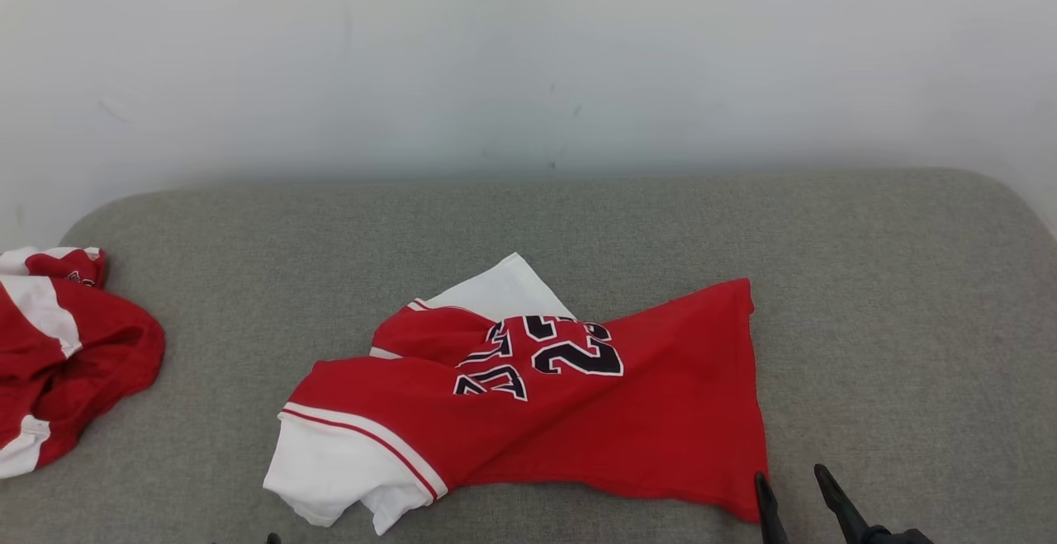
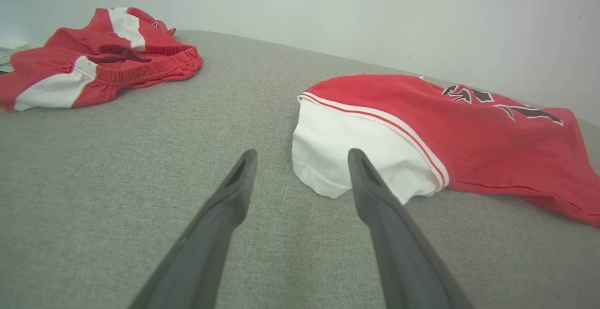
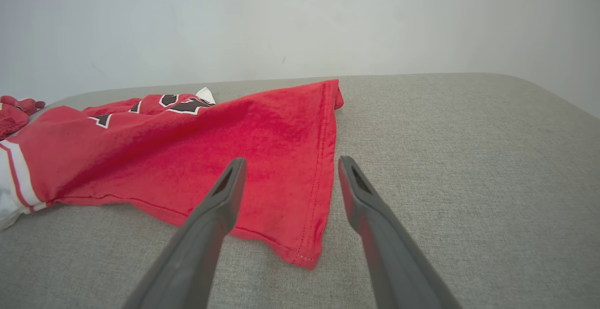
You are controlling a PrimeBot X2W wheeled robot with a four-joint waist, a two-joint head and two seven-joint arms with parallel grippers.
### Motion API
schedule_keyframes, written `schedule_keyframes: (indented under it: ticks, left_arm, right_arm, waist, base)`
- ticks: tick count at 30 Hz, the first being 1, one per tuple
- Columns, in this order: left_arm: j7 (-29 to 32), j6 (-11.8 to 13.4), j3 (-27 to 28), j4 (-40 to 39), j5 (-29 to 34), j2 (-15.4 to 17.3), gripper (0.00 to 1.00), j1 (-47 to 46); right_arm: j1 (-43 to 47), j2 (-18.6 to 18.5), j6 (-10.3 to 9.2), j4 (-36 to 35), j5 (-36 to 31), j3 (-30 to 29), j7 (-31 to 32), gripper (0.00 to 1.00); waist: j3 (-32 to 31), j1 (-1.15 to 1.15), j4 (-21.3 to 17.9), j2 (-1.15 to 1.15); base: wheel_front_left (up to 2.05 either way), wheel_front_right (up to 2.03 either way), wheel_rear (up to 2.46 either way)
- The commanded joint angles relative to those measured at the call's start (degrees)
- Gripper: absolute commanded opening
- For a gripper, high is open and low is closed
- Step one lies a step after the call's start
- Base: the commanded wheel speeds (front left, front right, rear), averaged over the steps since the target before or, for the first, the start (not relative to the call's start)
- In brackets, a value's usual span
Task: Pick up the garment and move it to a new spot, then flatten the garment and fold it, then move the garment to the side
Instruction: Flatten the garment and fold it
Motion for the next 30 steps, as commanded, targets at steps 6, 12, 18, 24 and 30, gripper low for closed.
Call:
schedule_keyframes:
  ticks: [6,12,18,24,30]
  left_arm:
    - [-0.19,-0.01,-4.54,6.39,-3.85,5.41,1.00,-6.69]
    - [3.71,0.00,-11.10,13.96,-12.66,11.61,1.00,-15.52]
    - [9.35,0.00,-13.61,16.87,-18.25,13.93,1.00,-20.28]
    - [13.72,0.00,-15.38,17.77,-19.66,14.86,1.00,-21.58]
    - [17.09,0.00,-18.06,15.16,-19.56,16.01,1.00,-20.60]
  right_arm:
    - [-1.55,-0.08,-0.15,0.47,-0.30,0.94,-0.01,1.00]
    - [-2.65,-0.08,-0.15,0.76,-0.56,1.62,-0.01,1.00]
    - [-3.20,-0.08,-0.15,0.35,-0.73,1.51,-0.01,1.00]
    - [-3.70,-0.08,-0.15,0.36,-0.67,1.36,-0.01,1.00]
    - [-3.81,-0.08,-0.15,0.54,-0.83,0.85,-0.01,1.00]
  waist:
    - [1.21,0.00,-0.76,0.00]
    - [3.15,0.00,-2.40,0.00]
    - [5.20,0.00,-3.28,0.00]
    - [5.97,0.00,-3.71,0.00]
    - [6.00,0.00,-3.49,0.00]
  base:
    - [0.00,0.00,0.00]
    - [0.00,0.00,0.00]
    - [0.00,0.00,0.00]
    - [0.00,0.00,0.00]
    - [0.00,0.00,0.00]
